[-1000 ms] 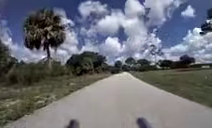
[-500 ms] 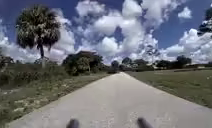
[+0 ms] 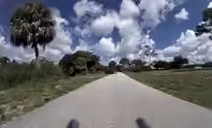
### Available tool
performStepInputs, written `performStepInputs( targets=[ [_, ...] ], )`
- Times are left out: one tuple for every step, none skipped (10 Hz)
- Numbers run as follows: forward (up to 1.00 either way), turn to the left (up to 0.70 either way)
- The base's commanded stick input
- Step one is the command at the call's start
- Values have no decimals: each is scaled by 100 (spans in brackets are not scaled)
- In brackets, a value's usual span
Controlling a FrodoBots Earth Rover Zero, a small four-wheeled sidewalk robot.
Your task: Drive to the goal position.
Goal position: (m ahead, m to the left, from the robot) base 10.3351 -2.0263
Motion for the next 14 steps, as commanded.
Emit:
performStepInputs(
  targets=[
    [70,0],
    [70,0],
    [70,0],
    [70,0],
    [70,0],
    [70,0],
    [70,0],
    [70,0],
    [70,0],
    [70,0],
    [70,0],
    [70,0],
    [70,0],
    [70,0]
  ],
)
